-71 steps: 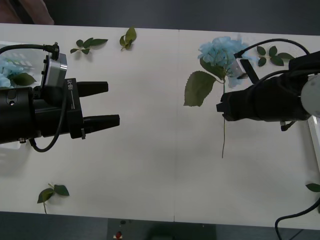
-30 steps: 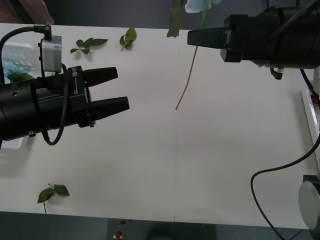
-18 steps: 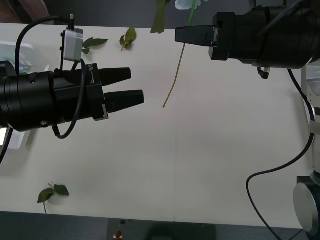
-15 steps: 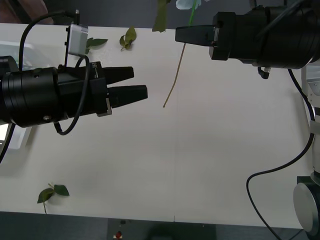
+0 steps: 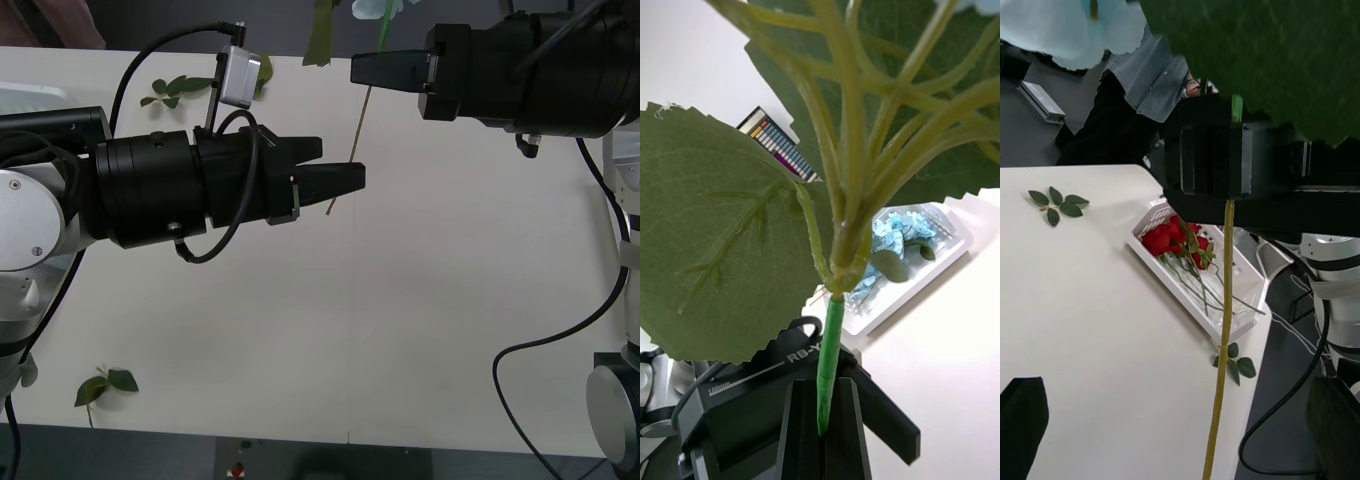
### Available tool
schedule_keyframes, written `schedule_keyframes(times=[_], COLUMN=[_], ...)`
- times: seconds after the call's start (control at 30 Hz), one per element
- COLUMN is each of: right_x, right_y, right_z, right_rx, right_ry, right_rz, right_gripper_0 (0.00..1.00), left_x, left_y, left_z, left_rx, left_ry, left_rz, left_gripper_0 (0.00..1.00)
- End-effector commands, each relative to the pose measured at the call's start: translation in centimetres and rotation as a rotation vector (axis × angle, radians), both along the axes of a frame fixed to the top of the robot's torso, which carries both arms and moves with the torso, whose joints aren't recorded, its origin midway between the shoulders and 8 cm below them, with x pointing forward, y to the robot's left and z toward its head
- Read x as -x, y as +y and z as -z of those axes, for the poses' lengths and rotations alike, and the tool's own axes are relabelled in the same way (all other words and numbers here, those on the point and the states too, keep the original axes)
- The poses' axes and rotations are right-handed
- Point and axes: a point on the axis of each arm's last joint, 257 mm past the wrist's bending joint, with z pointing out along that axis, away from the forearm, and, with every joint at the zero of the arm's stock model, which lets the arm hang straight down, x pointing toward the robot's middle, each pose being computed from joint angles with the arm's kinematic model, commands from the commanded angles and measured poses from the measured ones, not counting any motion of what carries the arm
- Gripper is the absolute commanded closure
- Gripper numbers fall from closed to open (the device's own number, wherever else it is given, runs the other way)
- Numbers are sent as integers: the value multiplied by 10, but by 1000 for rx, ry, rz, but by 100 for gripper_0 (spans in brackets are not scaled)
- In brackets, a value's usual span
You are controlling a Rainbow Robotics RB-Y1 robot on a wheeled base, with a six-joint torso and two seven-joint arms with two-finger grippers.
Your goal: Put the red flowers into the right box and the blue flowers into the left box
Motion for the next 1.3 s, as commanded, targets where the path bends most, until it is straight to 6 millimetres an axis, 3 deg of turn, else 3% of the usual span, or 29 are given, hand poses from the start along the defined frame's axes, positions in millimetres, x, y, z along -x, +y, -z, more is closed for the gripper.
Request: schedule_keyframes(times=[0.03, 0.2, 0.23, 0.27, 0.33, 0.37, 0.87, 0.9, 0.97, 1.0, 1.07, 1.3], right_x=[4, 4, 4, 4, 4, 4, 4, 4, 4, 4, 4, 4], right_y=[1, 1, 1, 1, 1, 1, 1, 1, 1, 1, 1, 1], right_z=[-18, -18, -18, -18, -18, -18, -18, -18, -18, -18, -18, -18], right_rx=[-3, -3, -3, -3, -3, -3, -3, -3, -3, -3, -3, -3], right_ry=[-84, -84, -84, -84, -84, -84, -84, -84, -84, -84, -84, -84], right_rz=[-8, -8, -8, -8, -8, -8, -8, -8, -8, -8, -8, -8], right_gripper_0=[100, 100, 100, 100, 100, 100, 97, 72, 38, 14, 0, 0], left_x=[1, 5, 5, 6, 7, 7, 1, 1, 1, 0, -1, -8], left_y=[-8, -20, -21, -22, -23, -23, -20, -21, -21, -20, -20, -7], left_z=[-15, -16, -16, -16, -14, -14, -14, -15, -15, -17, -18, -25], left_rx=[17, 49, 51, 49, 50, 49, 49, 51, 52, 56, 59, 71], left_ry=[-16, -10, -8, -6, 4, 5, -2, -3, -3, -6, -5, -7], left_rz=[3, 12, 12, 15, 18, 17, -7, -8, -8, -12, -14, -39], left_gripper_0=[6, 40, 50, 73, 97, 100, 100, 100, 100, 100, 100, 100])
